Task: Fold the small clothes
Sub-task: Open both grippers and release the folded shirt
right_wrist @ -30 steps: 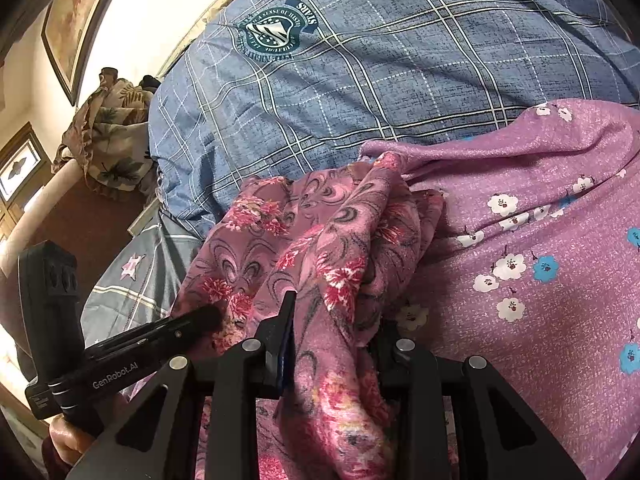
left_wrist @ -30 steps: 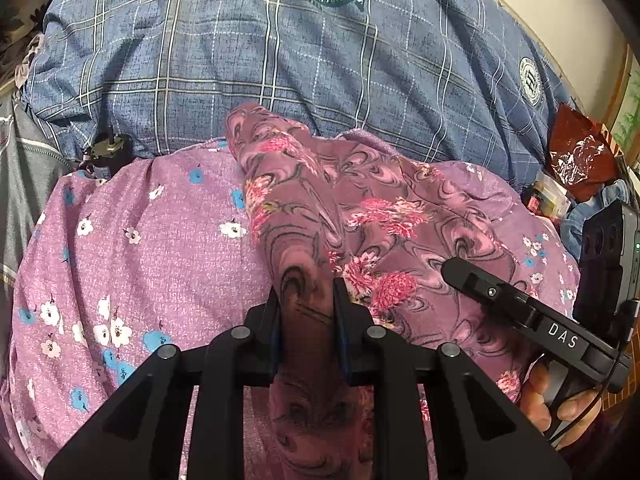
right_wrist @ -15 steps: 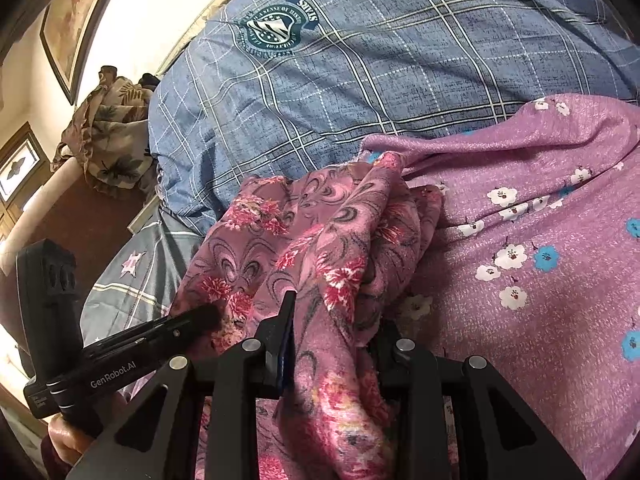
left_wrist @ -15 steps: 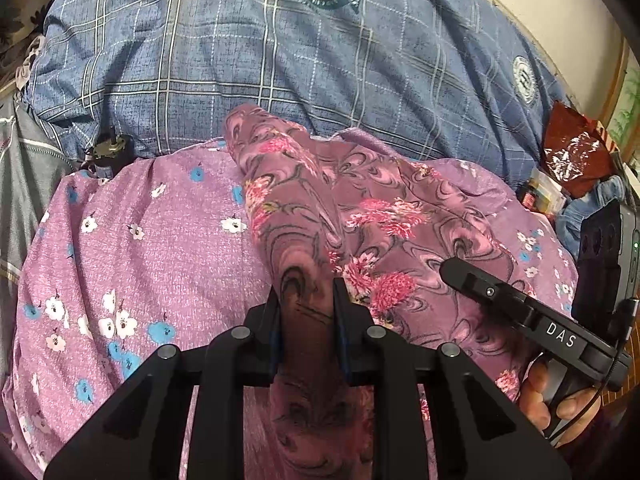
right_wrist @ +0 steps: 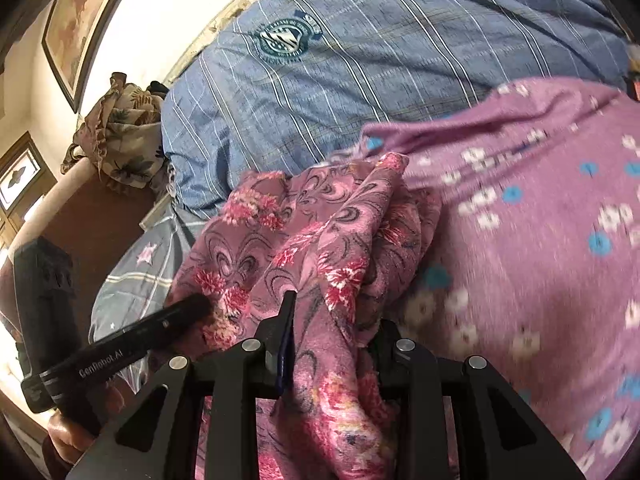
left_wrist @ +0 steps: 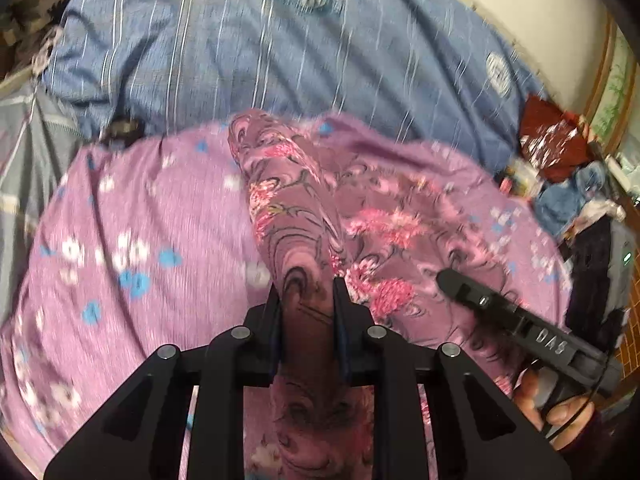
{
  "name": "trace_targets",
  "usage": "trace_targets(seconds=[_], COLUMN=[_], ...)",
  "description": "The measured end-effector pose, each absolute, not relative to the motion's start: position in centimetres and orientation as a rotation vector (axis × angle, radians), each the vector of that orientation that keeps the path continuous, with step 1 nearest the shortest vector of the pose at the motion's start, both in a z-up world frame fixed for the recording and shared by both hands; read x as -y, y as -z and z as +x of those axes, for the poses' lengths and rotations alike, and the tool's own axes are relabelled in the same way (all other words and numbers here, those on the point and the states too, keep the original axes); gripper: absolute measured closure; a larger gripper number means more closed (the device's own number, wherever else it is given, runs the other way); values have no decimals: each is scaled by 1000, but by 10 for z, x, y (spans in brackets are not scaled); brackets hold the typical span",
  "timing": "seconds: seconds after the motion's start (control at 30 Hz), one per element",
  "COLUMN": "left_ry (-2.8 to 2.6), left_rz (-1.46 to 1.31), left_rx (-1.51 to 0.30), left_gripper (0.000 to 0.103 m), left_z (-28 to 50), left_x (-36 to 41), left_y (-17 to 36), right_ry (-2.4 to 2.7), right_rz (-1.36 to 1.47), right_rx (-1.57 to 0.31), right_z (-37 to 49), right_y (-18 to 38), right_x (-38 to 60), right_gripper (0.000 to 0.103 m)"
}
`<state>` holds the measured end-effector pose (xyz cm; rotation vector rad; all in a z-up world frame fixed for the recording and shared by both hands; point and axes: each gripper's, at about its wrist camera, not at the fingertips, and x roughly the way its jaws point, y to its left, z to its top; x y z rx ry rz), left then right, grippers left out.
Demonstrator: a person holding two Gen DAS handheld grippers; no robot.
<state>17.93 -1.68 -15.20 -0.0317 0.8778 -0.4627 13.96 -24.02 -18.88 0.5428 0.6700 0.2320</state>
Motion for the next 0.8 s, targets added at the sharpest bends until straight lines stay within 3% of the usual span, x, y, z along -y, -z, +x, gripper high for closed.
trace_targets(seconds=[0.1, 0.17, 0.3, 0.37, 0.57, 0.63, 0.7, 0.8], left_ry=[425, 384, 317, 289, 222, 214, 207, 204], left_rz=[19, 27, 5, -4, 93, 115, 135, 135], left_rx=[-959, -938, -906, -884, -781, -743, -717, -698], left_gripper=[78, 57, 38, 37, 34, 33, 33, 33], left_z=[182, 180, 166, 153, 114, 103, 95, 92], left_x=[18, 12, -5, -12, -14, -16, -16, -17], left_y=[185, 190, 184, 180, 162, 156, 152, 147], right_ry=[-184, -164, -113, -74, 2, -5, -31, -60], right_rz=[532, 532, 557, 546, 368, 299, 251, 221], right_rx=[-739, -758, -774, -772, -629, -578, -542, -542], right_z=[142, 140, 127, 118, 73, 60, 49, 46], right_y=[209, 217, 219, 215, 184, 173, 166, 160], right_x=[233, 230, 234, 235, 219, 210, 200, 193], right_gripper=[72, 63, 50, 45, 46, 50, 65, 69])
